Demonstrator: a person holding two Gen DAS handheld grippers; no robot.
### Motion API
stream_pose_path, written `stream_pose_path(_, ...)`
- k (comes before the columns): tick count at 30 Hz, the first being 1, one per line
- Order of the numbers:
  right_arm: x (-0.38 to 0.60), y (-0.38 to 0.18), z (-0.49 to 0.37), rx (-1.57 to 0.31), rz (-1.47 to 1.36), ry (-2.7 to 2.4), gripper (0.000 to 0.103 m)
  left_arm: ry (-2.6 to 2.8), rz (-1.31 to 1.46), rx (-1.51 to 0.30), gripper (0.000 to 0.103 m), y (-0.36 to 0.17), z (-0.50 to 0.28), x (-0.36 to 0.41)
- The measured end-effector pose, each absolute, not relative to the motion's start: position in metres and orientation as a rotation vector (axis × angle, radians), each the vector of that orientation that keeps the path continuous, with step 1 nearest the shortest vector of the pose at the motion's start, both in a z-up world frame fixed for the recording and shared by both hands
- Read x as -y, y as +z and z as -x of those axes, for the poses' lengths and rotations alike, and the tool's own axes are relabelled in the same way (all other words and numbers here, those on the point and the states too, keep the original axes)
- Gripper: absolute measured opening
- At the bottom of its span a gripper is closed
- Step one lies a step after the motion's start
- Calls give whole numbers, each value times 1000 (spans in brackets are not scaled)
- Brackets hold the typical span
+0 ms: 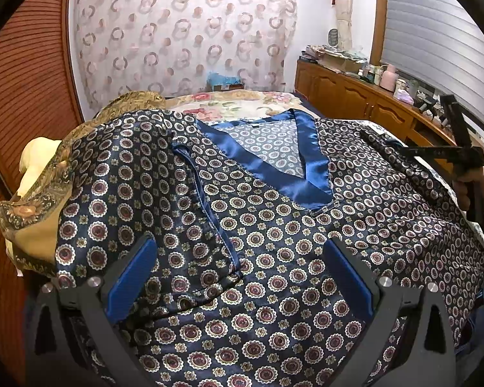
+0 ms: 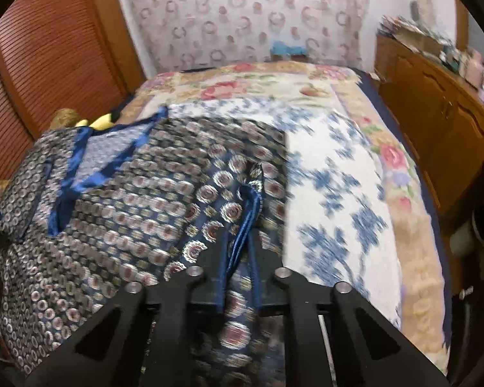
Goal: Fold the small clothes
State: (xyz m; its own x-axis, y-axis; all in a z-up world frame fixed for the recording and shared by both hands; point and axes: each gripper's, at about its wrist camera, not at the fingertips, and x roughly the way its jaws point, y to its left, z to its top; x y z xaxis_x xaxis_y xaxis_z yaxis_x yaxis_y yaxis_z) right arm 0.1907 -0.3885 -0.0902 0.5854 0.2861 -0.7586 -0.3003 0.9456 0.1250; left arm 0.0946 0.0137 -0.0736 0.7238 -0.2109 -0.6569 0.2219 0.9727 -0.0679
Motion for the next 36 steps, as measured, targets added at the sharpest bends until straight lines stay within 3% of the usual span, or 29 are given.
stream_pose_path(8,344,-71,-174,-848,94,487,8,-240,-5,-715,103,-71,-92,-18)
stream_pose_path(10,336,-69,-175,-850,124,488,31,-250,0,-711,103,-69,-93,-18)
stream_pose_path(13,330,-60,-181,-833,169,460,47,-243,0,-696,103,-63,-95,-18)
stream_pose_path(15,333,-56,-186,-810,213,420,51,-243,-3,-681,103,-57,-97,-20)
stream_pose_path(29,383,-109,-244,-924,202,290,51,-154,4,-651,103,-34,-129,-63)
stream_pose_path(36,382,-110,-250,-895,182,311,57,-115,30,-665,97,-32,-158,-97)
